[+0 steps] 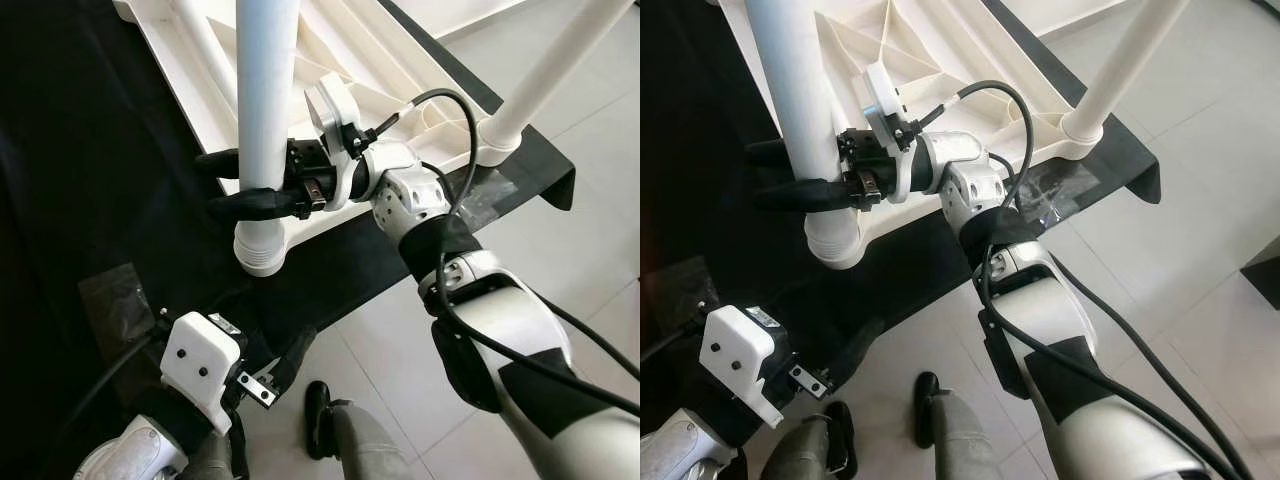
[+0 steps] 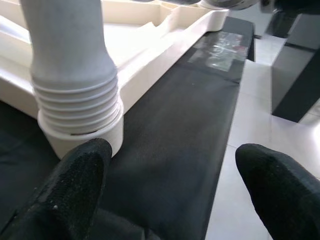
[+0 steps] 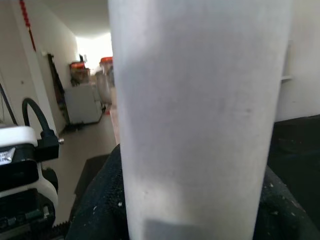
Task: Building children table
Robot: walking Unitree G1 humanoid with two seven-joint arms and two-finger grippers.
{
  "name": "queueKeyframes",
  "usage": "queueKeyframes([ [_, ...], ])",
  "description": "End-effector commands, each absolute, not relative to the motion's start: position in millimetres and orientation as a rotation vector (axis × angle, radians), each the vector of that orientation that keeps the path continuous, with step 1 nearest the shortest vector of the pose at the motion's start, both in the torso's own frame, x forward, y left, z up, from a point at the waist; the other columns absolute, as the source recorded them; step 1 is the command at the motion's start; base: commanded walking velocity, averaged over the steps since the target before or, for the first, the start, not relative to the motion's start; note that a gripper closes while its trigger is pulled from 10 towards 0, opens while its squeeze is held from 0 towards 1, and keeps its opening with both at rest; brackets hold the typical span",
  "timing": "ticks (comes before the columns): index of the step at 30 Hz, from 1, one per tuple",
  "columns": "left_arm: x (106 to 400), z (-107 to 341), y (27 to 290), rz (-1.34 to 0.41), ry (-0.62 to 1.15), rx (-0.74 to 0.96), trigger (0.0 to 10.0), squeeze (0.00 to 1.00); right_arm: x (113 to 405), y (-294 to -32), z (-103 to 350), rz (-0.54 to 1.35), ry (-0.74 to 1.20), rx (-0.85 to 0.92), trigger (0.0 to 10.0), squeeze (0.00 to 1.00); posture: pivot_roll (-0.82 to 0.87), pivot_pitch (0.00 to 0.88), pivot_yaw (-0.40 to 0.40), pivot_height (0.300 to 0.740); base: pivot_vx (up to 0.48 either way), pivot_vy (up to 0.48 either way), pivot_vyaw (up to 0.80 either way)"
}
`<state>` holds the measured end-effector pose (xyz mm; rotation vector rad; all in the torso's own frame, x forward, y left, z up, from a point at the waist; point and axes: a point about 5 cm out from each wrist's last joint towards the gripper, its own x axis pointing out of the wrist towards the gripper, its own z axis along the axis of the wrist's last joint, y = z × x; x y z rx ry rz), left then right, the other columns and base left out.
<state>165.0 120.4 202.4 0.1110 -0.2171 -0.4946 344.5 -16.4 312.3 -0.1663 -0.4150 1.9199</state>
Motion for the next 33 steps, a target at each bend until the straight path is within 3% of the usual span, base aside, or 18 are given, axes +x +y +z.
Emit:
queueKeyframes([
  [1, 160.1, 199.7, 118.0, -0.497, -0.193, 0.105, 10.0, 0.00, 345.8, -15.4, 293.7, 1.935, -0.310, -0.211, 10.0, 0.00, -0.08, 0.445, -0.138, 0.740, 0.000, 0.000, 0.00],
  [33, 152.8, 202.8, 114.9, -0.479, -0.192, 0.099, 10.0, 0.00, 348.6, -23.1, 276.8, 1.905, -0.297, -0.453, 10.0, 0.00, -0.08, 0.488, -0.142, 0.740, 0.000, 0.000, 0.00],
])
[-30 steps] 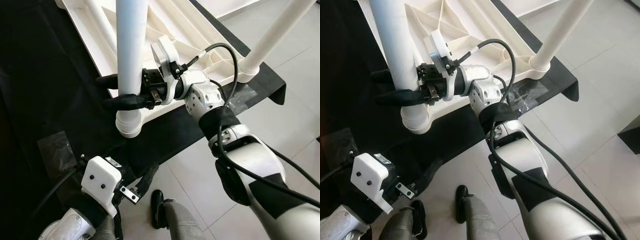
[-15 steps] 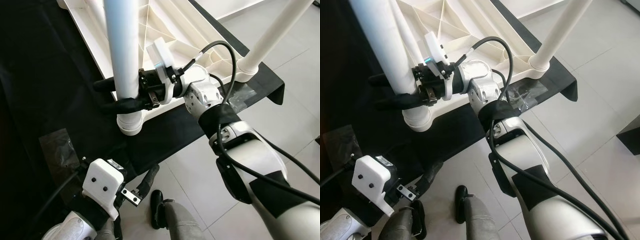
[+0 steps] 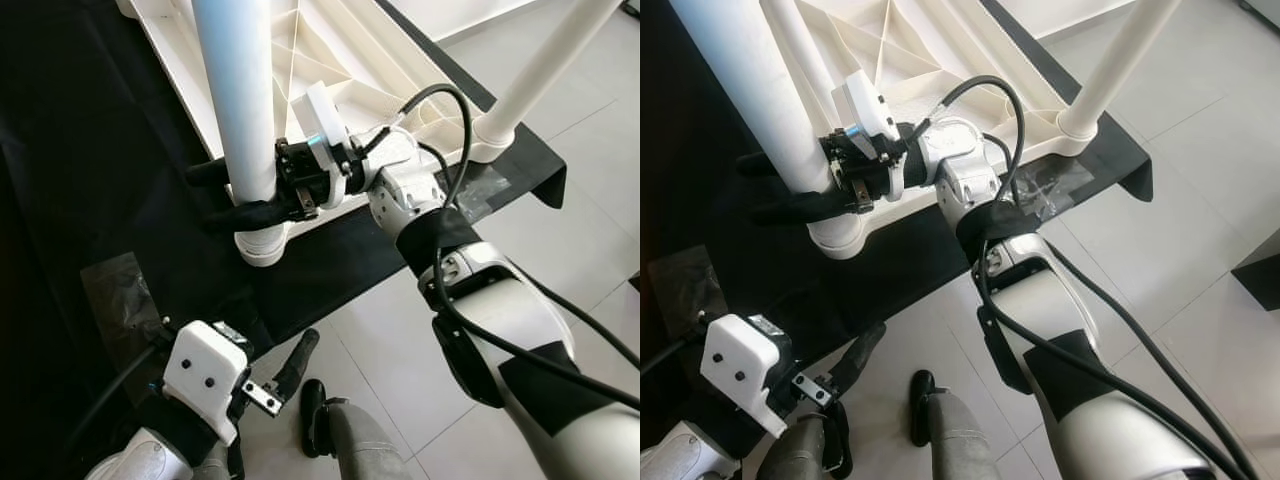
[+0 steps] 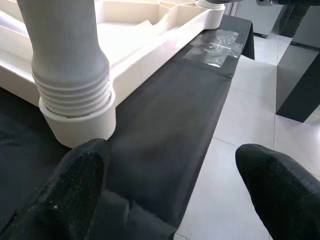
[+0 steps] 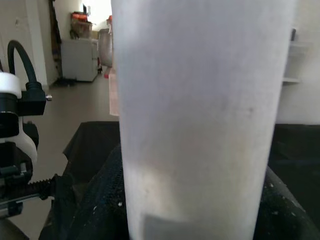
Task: Building children table
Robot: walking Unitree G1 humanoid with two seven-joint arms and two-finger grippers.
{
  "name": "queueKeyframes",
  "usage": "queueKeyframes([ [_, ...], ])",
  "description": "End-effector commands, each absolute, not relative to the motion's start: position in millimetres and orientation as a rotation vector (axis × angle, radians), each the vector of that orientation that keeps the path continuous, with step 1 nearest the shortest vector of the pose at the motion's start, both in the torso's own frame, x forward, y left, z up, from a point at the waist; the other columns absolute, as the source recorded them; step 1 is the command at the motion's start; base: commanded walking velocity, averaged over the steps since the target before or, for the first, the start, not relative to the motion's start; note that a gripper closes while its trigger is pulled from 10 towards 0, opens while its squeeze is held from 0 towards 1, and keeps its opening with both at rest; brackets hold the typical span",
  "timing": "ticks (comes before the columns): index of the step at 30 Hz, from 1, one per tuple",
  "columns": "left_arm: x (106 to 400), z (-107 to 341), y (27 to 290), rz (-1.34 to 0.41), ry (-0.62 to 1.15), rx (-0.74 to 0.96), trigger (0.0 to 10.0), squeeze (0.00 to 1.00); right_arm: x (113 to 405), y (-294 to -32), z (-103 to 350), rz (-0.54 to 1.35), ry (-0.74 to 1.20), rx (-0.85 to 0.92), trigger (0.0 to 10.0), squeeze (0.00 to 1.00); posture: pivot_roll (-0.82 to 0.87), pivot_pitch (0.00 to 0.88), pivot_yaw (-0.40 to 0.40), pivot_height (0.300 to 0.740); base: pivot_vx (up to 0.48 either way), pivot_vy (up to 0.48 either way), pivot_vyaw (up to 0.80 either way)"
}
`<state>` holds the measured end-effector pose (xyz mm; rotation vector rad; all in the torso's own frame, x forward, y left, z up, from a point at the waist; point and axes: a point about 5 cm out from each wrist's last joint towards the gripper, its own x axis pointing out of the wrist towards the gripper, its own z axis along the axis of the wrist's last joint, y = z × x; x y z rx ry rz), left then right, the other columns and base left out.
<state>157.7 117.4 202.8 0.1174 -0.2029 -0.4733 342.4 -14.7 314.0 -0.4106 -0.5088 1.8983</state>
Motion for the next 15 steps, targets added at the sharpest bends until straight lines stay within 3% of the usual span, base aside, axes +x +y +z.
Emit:
queueKeyframes([
  [1, 152.7, 203.0, 114.7, -0.479, -0.191, 0.098, 10.0, 0.00, 349.3, -24.9, 276.1, 1.899, -0.296, -0.469, 10.0, 0.00, -0.08, 0.493, -0.141, 0.740, 0.000, 0.000, 0.00],
  [7, 152.2, 203.3, 113.6, -0.480, -0.188, 0.093, 10.0, 0.00, 352.7, -31.0, 279.5, 1.871, -0.300, -0.461, 10.0, 0.00, -0.08, 0.501, -0.139, 0.740, 0.000, 0.000, 0.00],
  [15, 151.5, 203.3, 112.9, -0.488, -0.183, 0.086, 10.0, 0.00, 355.9, -36.2, 279.7, 1.862, -0.247, -0.234, 10.0, 0.00, -0.08, 0.506, -0.138, 0.740, 0.000, 0.000, 0.00],
])
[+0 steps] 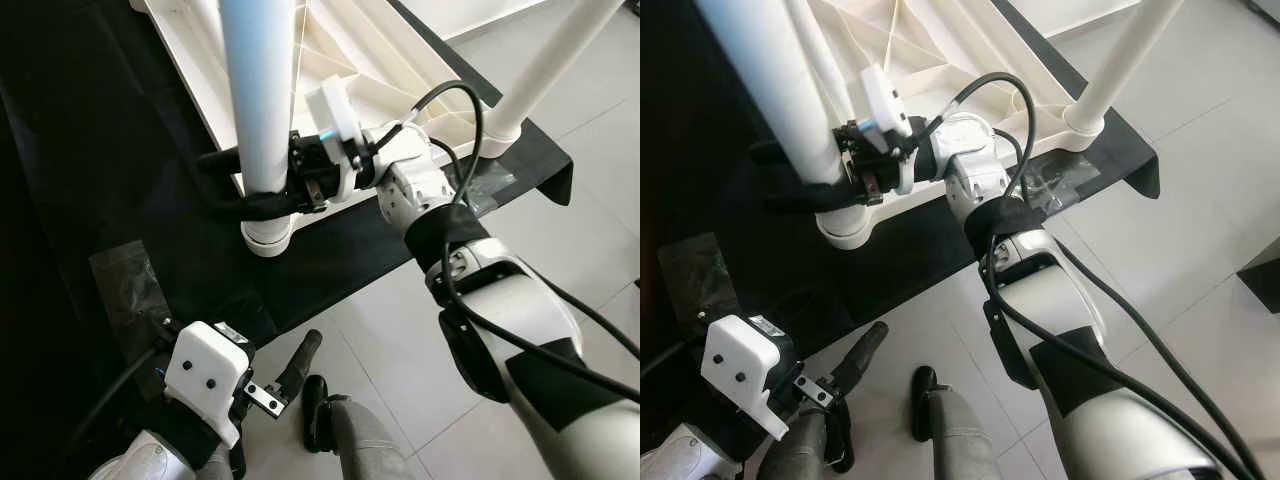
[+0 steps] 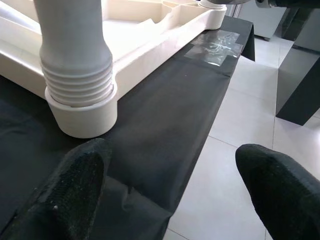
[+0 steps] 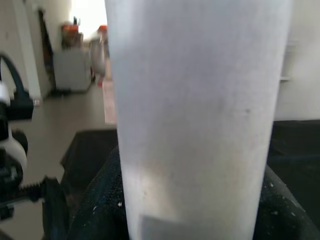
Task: Building children table
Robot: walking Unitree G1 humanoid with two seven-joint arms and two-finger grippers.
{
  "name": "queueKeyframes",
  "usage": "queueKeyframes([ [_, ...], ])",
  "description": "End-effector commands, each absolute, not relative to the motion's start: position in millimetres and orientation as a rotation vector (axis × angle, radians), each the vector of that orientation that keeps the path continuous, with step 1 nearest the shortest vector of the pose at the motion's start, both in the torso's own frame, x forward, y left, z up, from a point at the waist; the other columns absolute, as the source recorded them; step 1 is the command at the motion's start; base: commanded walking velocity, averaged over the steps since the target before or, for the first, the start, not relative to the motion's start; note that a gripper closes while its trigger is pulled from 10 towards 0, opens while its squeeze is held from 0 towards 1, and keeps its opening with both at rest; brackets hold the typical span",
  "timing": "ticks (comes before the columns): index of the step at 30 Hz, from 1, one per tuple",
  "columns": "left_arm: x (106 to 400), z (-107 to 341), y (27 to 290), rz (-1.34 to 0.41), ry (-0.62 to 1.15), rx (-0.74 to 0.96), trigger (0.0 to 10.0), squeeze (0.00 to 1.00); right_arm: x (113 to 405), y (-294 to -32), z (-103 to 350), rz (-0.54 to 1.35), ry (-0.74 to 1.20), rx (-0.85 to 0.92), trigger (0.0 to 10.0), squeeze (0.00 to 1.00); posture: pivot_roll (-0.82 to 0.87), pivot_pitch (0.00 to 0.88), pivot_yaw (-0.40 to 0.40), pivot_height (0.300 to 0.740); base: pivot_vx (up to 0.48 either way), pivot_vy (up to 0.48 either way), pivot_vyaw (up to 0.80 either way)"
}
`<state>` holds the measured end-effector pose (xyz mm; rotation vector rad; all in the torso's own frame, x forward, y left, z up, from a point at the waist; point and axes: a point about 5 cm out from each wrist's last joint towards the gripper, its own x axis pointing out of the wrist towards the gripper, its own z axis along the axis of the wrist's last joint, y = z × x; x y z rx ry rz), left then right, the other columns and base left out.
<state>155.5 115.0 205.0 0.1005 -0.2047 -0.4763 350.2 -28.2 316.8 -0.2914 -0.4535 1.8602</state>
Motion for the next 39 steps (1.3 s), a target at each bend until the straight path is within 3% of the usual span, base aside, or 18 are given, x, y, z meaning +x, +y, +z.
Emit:
queueKeyframes([
  [1, 151.6, 203.4, 112.9, -0.488, -0.182, 0.085, 10.0, 0.00, 356.2, -37.8, 278.0, 1.864, -0.226, -0.197, 10.0, 0.00, -0.08, 0.507, -0.138, 0.740, 0.000, 0.000, 0.00],
  [7, 152.2, 203.4, 113.6, -0.489, -0.179, 0.085, 10.0, 0.00, 358.3, -44.2, 268.8, 1.852, -0.143, -0.191, 10.0, 0.00, -0.08, 0.507, -0.133, 0.740, 0.000, 0.000, 0.00],
  [15, 153.9, 203.1, 114.4, -0.490, -0.178, 0.087, 10.0, 0.00, 363.4, -54.8, 260.1, 1.810, -0.004, -0.387, 10.0, 0.00, -0.08, 0.499, -0.130, 0.740, 0.000, 0.000, 0.00],
  [24, 154.3, 203.3, 114.8, -0.490, -0.180, 0.089, 10.0, 0.00, 362.5, -53.0, 265.1, 1.816, -0.043, -0.525, 10.0, 0.00, -0.08, 0.496, -0.128, 0.740, 0.000, 0.000, 0.00],
  [36, 155.0, 203.0, 115.9, -0.489, -0.180, 0.090, 10.0, 0.00, 360.8, -51.6, 272.4, 1.820, -0.166, -0.316, 10.0, 0.00, -0.08, 0.477, -0.124, 0.740, 0.000, 0.000, 0.00],
  [39, 157.1, 202.3, 117.1, -0.480, -0.179, 0.086, 10.0, 0.00, 364.3, -53.9, 284.0, 1.781, -0.232, -0.193, 10.0, 0.00, -0.08, 0.467, -0.123, 0.740, 0.000, 0.000, 0.00],
])
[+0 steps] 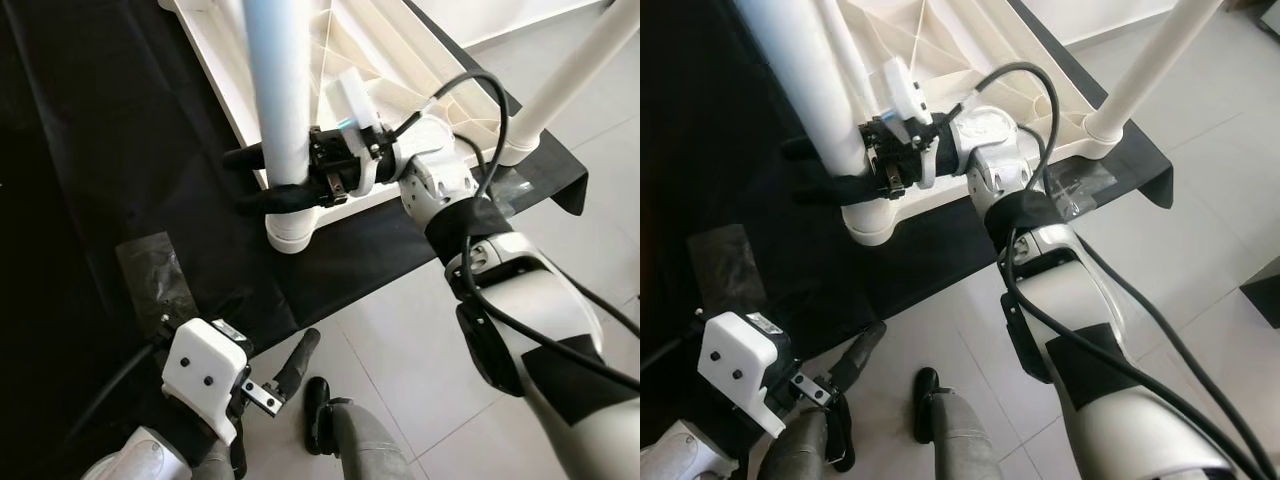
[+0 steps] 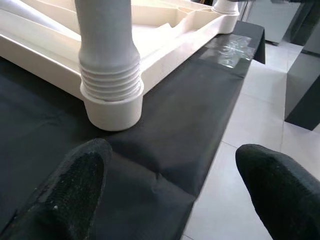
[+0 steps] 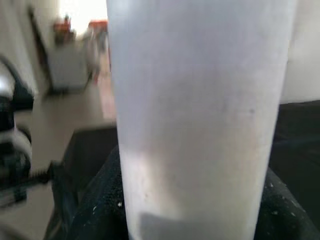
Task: Building children table
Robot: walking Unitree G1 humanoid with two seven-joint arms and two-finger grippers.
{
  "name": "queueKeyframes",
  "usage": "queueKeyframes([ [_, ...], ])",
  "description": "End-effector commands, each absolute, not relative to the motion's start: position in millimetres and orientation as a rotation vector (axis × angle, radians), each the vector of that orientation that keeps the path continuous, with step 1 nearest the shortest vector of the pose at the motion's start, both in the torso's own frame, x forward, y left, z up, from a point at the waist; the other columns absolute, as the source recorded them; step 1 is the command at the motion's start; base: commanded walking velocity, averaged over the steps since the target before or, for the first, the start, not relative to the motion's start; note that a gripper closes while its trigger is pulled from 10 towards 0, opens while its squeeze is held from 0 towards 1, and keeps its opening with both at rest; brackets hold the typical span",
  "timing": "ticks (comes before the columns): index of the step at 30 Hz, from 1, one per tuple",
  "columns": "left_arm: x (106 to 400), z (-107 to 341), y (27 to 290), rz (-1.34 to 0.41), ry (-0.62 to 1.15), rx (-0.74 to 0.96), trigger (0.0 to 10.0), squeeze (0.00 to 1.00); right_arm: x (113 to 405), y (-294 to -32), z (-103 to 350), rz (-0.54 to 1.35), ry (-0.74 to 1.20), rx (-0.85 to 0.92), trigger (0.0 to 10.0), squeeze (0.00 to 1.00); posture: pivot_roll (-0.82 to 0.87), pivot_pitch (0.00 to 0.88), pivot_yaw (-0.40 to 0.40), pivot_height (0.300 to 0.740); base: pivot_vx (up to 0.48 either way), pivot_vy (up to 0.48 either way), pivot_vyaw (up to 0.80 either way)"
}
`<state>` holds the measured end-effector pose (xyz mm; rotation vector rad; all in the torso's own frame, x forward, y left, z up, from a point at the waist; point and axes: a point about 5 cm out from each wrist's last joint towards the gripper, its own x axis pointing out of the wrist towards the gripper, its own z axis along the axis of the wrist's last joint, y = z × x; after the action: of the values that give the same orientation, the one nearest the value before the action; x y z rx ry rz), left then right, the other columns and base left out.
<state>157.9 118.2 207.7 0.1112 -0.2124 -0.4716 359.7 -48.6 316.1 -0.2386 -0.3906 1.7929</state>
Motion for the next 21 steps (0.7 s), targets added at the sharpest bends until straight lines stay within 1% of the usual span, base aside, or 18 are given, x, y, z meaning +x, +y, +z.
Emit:
queueKeyframes([
  [1, 159.5, 202.2, 118.5, -0.468, -0.183, 0.083, 10.0, 0.00, 366.1, -55.6, 291.4, 1.757, -0.268, -0.134, 10.0, 0.00, -0.08, 0.451, -0.123, 0.740, 0.000, 0.000, 0.00],
  [2, 159.5, 202.2, 118.5, -0.468, -0.183, 0.083, 10.0, 0.00, 366.1, -55.6, 291.4, 1.757, -0.268, -0.134, 10.0, 0.00, -0.08, 0.451, -0.123, 0.740, 0.000, 0.000, 0.00],
  [4, 165.6, 202.8, 121.7, -0.438, -0.198, 0.084, 10.0, 0.00, 368.7, -60.2, 305.7, 1.715, -0.328, -0.059, 10.0, 0.00, -0.08, 0.433, -0.123, 0.740, 0.000, 0.000, 0.00],
  [5, 170.0, 203.1, 124.1, -0.417, -0.207, 0.086, 10.0, 0.00, 369.3, -63.5, 311.4, 1.700, -0.357, -0.048, 10.0, 0.00, -0.08, 0.410, -0.123, 0.740, 0.000, 0.000, 0.00],
  [7, 170.0, 203.1, 124.1, -0.417, -0.207, 0.086, 10.0, 0.00, 369.3, -63.5, 311.4, 1.700, -0.357, -0.048, 10.0, 0.00, -0.08, 0.410, -0.123, 0.740, 0.000, 0.000, 0.00],
  [10, 193.6, 210.2, 144.2, -0.267, -0.248, 0.073, 10.0, 0.00, 370.3, -76.2, 330.1, 1.629, -0.458, -0.064, 10.0, 0.00, -0.08, 0.338, -0.122, 0.740, 0.000, 0.000, 0.00],
  [11, 199.4, 214.0, 150.2, -0.228, -0.263, 0.064, 10.0, 0.00, 370.5, -79.0, 334.7, 1.605, -0.482, -0.074, 10.0, 0.00, -0.08, 0.338, -0.122, 0.740, 0.000, 0.000, 0.00],
  [12, 199.4, 214.0, 150.2, -0.228, -0.263, 0.064, 10.0, 0.00, 370.5, -79.0, 334.7, 1.605, -0.482, -0.074, 10.0, 0.00, -0.08, 0.338, -0.122, 0.740, 0.000, 0.000, 0.00],
  [14, 210.2, 224.3, 162.2, -0.166, -0.299, 0.052, 10.0, 0.00, 372.1, -81.2, 341.7, 1.529, -0.515, -0.101, 10.0, 0.00, -0.08, 0.298, -0.122, 0.740, 0.000, 0.000, 0.00],
  [17, 214.1, 229.5, 167.2, -0.144, -0.317, 0.048, 10.0, 0.00, 373.3, -81.1, 344.2, 1.491, -0.520, -0.103, 10.0, 0.00, -0.08, 0.285, -0.119, 0.740, 0.000, 0.000, 0.00],
  [19, 221.3, 243.7, 180.6, -0.081, -0.370, 0.059, 10.0, 0.00, 376.2, -75.2, 348.0, 1.360, -0.521, -0.129, 10.0, 0.00, -0.09, 0.246, -0.116, 0.740, 0.000, 0.000, 0.00],
  [21, 221.3, 243.7, 180.6, -0.081, -0.370, 0.059, 10.0, 0.00, 376.2, -75.2, 348.0, 1.360, -0.521, -0.129, 10.0, 0.00, -0.09, 0.246, -0.116, 0.740, 0.000, 0.000, 0.00],
])
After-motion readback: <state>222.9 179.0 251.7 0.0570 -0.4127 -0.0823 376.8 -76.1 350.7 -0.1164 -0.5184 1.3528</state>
